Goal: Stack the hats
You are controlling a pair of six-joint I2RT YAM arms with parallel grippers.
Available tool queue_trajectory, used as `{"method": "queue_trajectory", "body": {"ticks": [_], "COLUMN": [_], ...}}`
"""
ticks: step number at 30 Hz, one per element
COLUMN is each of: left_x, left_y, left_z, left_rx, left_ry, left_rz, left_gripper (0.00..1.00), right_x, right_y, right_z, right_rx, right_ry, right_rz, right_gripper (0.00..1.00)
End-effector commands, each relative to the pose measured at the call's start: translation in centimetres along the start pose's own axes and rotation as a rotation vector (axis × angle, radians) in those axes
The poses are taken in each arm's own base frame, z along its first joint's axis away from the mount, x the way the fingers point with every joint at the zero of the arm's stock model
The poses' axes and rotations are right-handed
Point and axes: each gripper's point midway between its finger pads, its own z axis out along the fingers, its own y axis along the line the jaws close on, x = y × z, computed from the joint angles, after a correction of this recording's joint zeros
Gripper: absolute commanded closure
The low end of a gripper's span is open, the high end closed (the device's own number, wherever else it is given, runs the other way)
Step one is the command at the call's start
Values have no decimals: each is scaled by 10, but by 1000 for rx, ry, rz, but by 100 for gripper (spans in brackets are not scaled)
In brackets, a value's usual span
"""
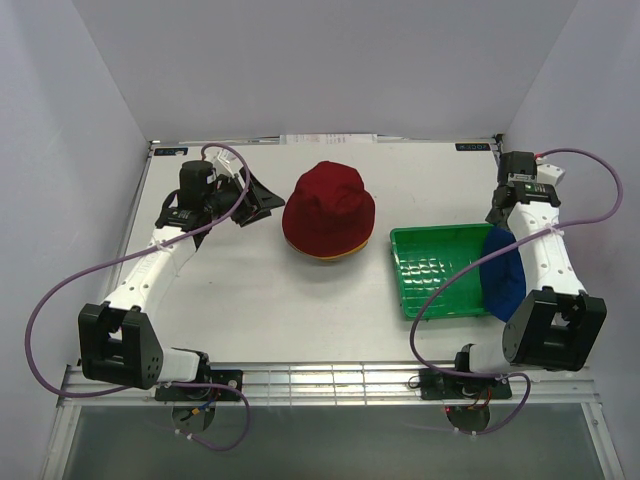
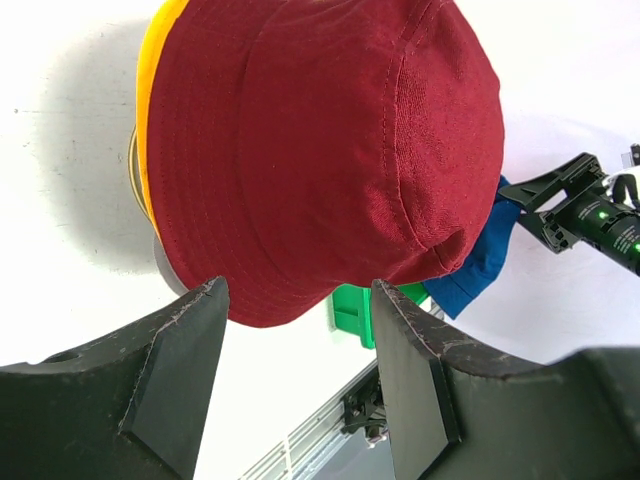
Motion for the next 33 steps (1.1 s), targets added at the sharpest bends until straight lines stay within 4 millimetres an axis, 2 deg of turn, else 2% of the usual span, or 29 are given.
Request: {"method": "queue_trajectory", "body": {"ticks": [1,7,10,13,15,16,18,21,22,24,25,27,28,30,31,33], "left_x": [-8,-5,-4,-2,0,-1,2,1,1,2,1,0,0,-2,-1,-4], "left_y": [-16,-13,-13,-13,-12,-13,-14,-22,-25,-33,-36,-45,-48,-57,-61,-71], "left_z": [-9,-9,-9,-9,-8,-9,-10,-14,-15,-17,-18,-22,-24,-27,-27,-28], "left_rx": [23,23,26,31,35,41,51,86,99,134,146,174,188,211,222,245], "left_ry": [-31,-24,-25,-23,-21,-25,-21,-28,-29,-22,-20,-30,-27,-41,-42,-60], "left_rz": [37,41,42,41,38,42,45,54,56,52,52,45,37,14,9,14], "left_gripper": [32,32,32,32,32,32,31,29,29,28,28,28,28,27,27,27], "right_x": [-11,-4,-2,0,1,-1,-3,-16,-20,-37,-40,-57,-59,-68,-76,-83], "right_y": [7,9,10,14,16,22,30,53,66,77,89,95,102,106,108,110], "right_z": [1,13,15,16,15,10,3,-25,-46,-74,-97,-129,-150,-176,-200,-223], "right_rx": [-38,-36,-43,-63,-82,-121,-187,-389,-515,-639,-763,-880,-980,-1075,-1167,-1257], "right_ry": [-20,21,27,37,43,43,43,5,-7,-52,-54,-95,-97,-129,-160,-184], "right_rz": [40,47,49,43,36,41,35,55,58,71,67,81,72,81,90,105], "right_gripper": [30,37,44,54,74,92,92,92,92,92,92,92,92,92,92,92]}}
